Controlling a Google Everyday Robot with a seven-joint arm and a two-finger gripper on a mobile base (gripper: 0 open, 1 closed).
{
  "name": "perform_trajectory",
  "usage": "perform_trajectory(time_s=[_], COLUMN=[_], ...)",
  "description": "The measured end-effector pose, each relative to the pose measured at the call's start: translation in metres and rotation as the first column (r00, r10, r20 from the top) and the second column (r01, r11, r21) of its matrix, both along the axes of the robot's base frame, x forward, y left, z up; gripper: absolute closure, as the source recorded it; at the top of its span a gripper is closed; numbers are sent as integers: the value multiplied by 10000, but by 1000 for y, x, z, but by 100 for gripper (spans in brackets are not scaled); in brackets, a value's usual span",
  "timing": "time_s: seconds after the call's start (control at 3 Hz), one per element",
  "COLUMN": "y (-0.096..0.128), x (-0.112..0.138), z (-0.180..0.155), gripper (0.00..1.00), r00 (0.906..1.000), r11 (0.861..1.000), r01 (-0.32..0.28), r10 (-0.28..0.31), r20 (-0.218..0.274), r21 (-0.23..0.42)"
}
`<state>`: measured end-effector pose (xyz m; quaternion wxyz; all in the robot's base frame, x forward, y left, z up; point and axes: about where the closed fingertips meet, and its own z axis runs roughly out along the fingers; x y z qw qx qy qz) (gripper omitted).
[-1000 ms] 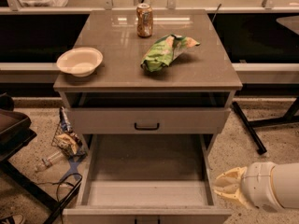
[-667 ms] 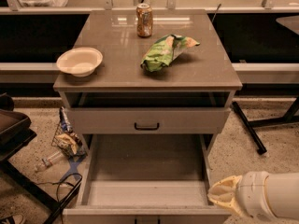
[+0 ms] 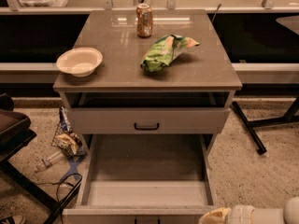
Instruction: Close middle drawer
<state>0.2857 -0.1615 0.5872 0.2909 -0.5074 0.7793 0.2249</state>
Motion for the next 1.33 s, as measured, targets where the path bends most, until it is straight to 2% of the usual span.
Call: perform_trajectory(time_s=[0.33, 0.67, 1.0, 1.33], y=[8, 17, 22, 29], x=[-5, -4, 1, 10], z=[-43, -83, -111, -134], gripper=[100, 100, 100, 100], r00=[9998, 9991, 9992, 9989], r11=[9970, 9881, 9705, 9466], r01=[-150, -276, -95, 146], r10=[161, 321, 183, 5], r20=[-137, -273, -343, -467], r21=[755, 1514, 2410, 3220])
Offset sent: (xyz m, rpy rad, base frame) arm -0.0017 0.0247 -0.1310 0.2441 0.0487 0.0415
